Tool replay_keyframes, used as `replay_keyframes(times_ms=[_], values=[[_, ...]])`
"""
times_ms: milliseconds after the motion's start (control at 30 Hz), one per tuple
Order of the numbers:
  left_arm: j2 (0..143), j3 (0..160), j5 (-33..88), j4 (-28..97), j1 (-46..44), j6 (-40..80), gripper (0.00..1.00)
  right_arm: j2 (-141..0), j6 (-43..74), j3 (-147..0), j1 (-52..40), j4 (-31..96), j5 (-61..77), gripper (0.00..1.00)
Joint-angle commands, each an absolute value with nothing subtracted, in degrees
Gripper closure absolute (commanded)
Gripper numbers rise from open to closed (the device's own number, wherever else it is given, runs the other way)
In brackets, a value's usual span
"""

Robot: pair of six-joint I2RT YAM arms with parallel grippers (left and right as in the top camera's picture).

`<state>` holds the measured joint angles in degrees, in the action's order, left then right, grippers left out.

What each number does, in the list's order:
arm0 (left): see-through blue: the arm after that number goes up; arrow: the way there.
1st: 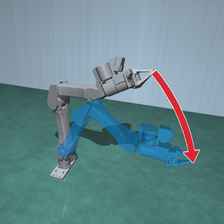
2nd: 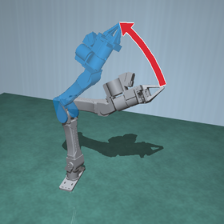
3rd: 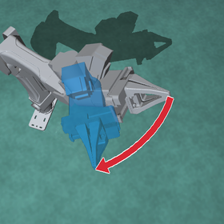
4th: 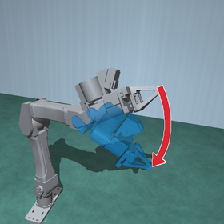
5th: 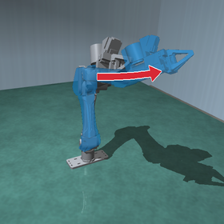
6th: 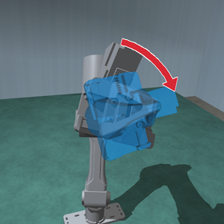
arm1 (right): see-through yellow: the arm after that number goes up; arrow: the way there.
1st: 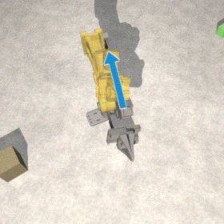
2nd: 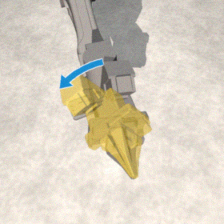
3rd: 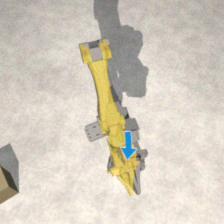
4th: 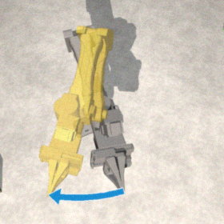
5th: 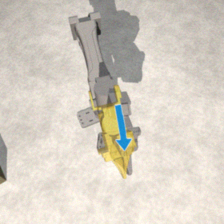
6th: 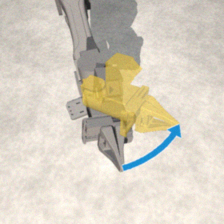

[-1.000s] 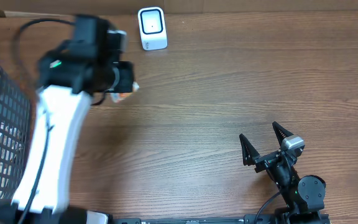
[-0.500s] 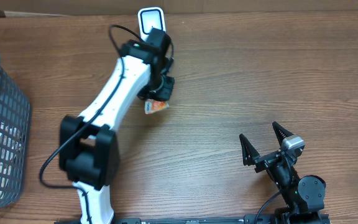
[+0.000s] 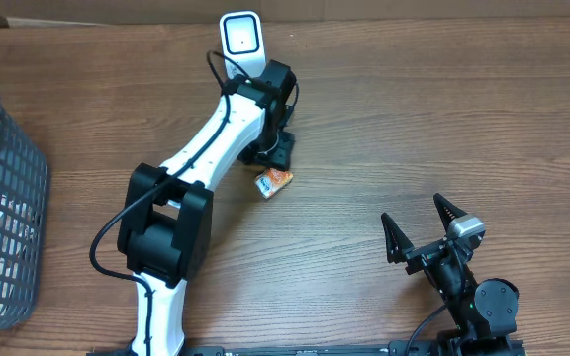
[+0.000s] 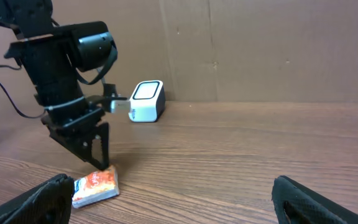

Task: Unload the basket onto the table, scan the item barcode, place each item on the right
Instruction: 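Lift the orange packet out and lower it onto the table center, then open the left gripper, release the packet, and retract toward the basket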

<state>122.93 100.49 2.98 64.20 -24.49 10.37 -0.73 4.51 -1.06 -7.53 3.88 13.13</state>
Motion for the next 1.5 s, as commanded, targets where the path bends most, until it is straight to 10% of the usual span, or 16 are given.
replay_keyframes(times_ms=[0, 67, 1467], values=[[121.0, 103.8, 1.9, 65.5, -23.0, 17.6, 0.80, -0.2, 4.9, -0.5, -7.3, 3.5, 12.9, 0.00], [120.6, 103.8, 2.3, 66.3, -22.7, 21.1, 0.96, -0.2, 4.9, -0.5, -7.3, 3.5, 12.9, 0.00], [120.4, 87.9, 0.0, 49.5, -26.6, 37.5, 0.96, -0.2, 4.9, -0.5, -7.3, 3.5, 12.9, 0.00]])
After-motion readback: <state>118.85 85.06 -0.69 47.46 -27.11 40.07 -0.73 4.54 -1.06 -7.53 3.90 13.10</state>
